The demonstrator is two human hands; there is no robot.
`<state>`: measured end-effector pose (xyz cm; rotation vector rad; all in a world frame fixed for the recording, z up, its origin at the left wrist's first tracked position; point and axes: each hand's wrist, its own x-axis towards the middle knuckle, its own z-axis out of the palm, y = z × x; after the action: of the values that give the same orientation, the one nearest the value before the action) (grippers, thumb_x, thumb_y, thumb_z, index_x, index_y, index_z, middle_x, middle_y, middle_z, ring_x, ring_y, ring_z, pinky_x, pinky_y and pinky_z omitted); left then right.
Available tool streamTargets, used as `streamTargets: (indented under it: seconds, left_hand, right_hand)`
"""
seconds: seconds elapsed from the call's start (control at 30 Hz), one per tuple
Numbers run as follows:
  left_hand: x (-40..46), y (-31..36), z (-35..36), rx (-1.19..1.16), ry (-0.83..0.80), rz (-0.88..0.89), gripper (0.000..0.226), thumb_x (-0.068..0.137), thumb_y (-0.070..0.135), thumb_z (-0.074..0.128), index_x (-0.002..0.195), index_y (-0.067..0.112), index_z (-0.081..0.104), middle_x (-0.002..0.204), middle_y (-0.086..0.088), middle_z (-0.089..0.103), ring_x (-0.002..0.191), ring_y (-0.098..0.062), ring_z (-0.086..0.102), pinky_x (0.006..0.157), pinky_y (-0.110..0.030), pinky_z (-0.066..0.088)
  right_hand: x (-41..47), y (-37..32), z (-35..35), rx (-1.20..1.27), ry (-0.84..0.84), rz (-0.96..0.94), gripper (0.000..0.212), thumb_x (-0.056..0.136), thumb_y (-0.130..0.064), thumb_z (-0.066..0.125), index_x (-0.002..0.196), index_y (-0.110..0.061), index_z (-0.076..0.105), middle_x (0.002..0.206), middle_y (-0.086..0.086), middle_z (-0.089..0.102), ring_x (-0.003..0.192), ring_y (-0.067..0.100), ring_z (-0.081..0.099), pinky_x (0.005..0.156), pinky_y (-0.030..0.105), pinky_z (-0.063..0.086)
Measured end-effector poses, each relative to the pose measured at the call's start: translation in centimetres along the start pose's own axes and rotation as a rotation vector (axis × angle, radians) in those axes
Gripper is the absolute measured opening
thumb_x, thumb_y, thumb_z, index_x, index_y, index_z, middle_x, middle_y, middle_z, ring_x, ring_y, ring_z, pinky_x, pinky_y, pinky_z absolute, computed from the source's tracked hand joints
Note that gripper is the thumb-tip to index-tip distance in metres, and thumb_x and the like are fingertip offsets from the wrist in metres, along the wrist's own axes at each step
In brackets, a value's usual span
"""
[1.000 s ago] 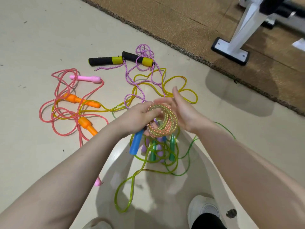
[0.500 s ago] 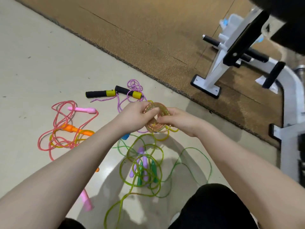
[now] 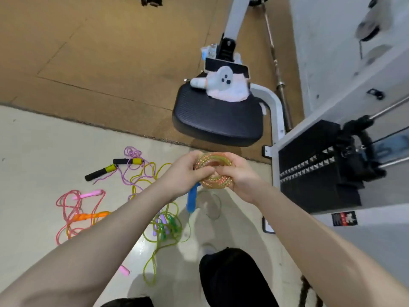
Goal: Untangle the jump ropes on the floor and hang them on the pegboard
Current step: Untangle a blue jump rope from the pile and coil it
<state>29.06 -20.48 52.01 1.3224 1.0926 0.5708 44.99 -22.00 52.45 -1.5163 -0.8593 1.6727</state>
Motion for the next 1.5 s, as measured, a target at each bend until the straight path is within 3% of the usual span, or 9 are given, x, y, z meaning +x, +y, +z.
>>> streamTargets:
  seconds: [0.13, 0.27, 0.53, 0.6, 0.7, 1.0, 1.2, 1.3, 1.5]
  left_hand:
    - [-2.3, 11.2, 4.7, 0.052, -0.211, 0.087, 0.012, 0.088, 0.011, 0.061, 0.098, 0.009, 0.056, 0.077, 0.003, 0.063, 0.066, 0.000, 0.058, 0.064, -0.015, 0.048]
    - [-5.0, 19.6, 11.1, 0.253, -0.409, 0.225, 0.009, 0.092, 0.019, 0.056, 0.097, 0.013, 0.058, 0.079, 0.002, 0.062, 0.067, -0.010, 0.056, 0.068, -0.028, 0.048]
    - [-11.5, 28.1, 26.6, 0.466, -0.743, 0.438, 0.018, 0.096, 0.026, 0.048, 0.100, 0.008, 0.048, 0.080, -0.007, 0.062, 0.065, -0.017, 0.058, 0.057, -0.020, 0.047]
    - [-13.1, 30.1, 30.4, 0.484, -0.779, 0.520, 0.015, 0.096, 0.027, 0.047, 0.094, 0.012, 0.047, 0.081, -0.006, 0.063, 0.063, -0.014, 0.059, 0.052, -0.014, 0.044]
    - [-15.1, 33.2, 36.2, 0.490, -0.825, 0.599, 0.017, 0.096, 0.028, 0.048, 0.099, 0.011, 0.049, 0.085, -0.008, 0.064, 0.070, -0.019, 0.060, 0.064, -0.028, 0.048]
    - [-22.3, 44.2, 52.9, 0.276, -1.103, 0.831, 0.002, 0.095, 0.022, 0.051, 0.096, 0.021, 0.051, 0.086, 0.002, 0.063, 0.077, -0.006, 0.057, 0.072, -0.017, 0.044]
    - [-27.1, 48.6, 62.4, 0.122, -1.254, 0.938, 0.016, 0.091, 0.025, 0.057, 0.103, 0.016, 0.052, 0.096, -0.012, 0.068, 0.082, -0.019, 0.062, 0.080, -0.038, 0.049]
    - [-29.3, 48.9, 66.0, 0.086, -1.384, 0.956, 0.012, 0.091, 0.020, 0.058, 0.102, 0.020, 0.053, 0.087, -0.001, 0.066, 0.073, -0.011, 0.060, 0.072, -0.030, 0.049]
    - [-34.7, 53.0, 71.1, -0.059, -1.484, 1.087, 0.009, 0.094, 0.019, 0.053, 0.100, 0.025, 0.055, 0.087, 0.003, 0.065, 0.078, -0.009, 0.060, 0.083, -0.034, 0.049]
  right_hand:
    - [-11.0, -6.8, -4.9, 0.122, 0.150, -0.046, 0.044, 0.073, 0.008, 0.062, 0.114, -0.004, 0.051, 0.098, 0.013, 0.062, 0.087, 0.024, 0.063, 0.079, 0.034, 0.052]
    - [-22.3, -10.2, -8.4, 0.219, 0.388, -0.167, 0.031, 0.084, 0.012, 0.055, 0.111, -0.003, 0.052, 0.099, 0.016, 0.062, 0.085, 0.023, 0.064, 0.073, 0.029, 0.056]
    - [-39.5, -9.9, -14.2, 0.494, 0.937, -0.391, 0.035, 0.085, 0.018, 0.048, 0.108, -0.007, 0.042, 0.091, 0.010, 0.058, 0.077, 0.018, 0.060, 0.063, 0.021, 0.054]
    - [-43.3, -9.8, -16.1, 0.519, 1.010, -0.463, 0.030, 0.085, 0.016, 0.048, 0.100, -0.010, 0.043, 0.088, 0.009, 0.058, 0.075, 0.018, 0.061, 0.065, 0.024, 0.054]
    - [-48.9, -9.8, -19.3, 0.488, 1.042, -0.547, 0.024, 0.088, 0.012, 0.049, 0.093, -0.012, 0.047, 0.081, 0.007, 0.064, 0.065, 0.015, 0.067, 0.065, 0.025, 0.056]
    - [-67.2, -11.7, -29.9, 0.257, 1.060, -0.765, 0.016, 0.089, 0.000, 0.051, 0.102, -0.010, 0.050, 0.080, 0.002, 0.073, 0.068, 0.012, 0.070, 0.070, 0.024, 0.057]
    - [-76.7, -11.8, -33.8, 0.171, 1.156, -0.932, 0.062, 0.052, -0.032, 0.086, 0.099, -0.011, 0.051, 0.077, 0.003, 0.070, 0.068, 0.012, 0.067, 0.066, 0.027, 0.056]
    - [-80.2, -10.5, -34.6, 0.159, 1.257, -0.946, 0.067, 0.045, -0.038, 0.091, 0.092, -0.011, 0.051, 0.073, 0.004, 0.070, 0.064, 0.012, 0.066, 0.061, 0.026, 0.056]
    - [-87.1, -12.1, -34.6, 0.020, 1.616, -1.031, 0.024, 0.070, -0.020, 0.068, 0.088, -0.010, 0.056, 0.066, 0.000, 0.068, 0.057, 0.010, 0.064, 0.059, 0.023, 0.054]
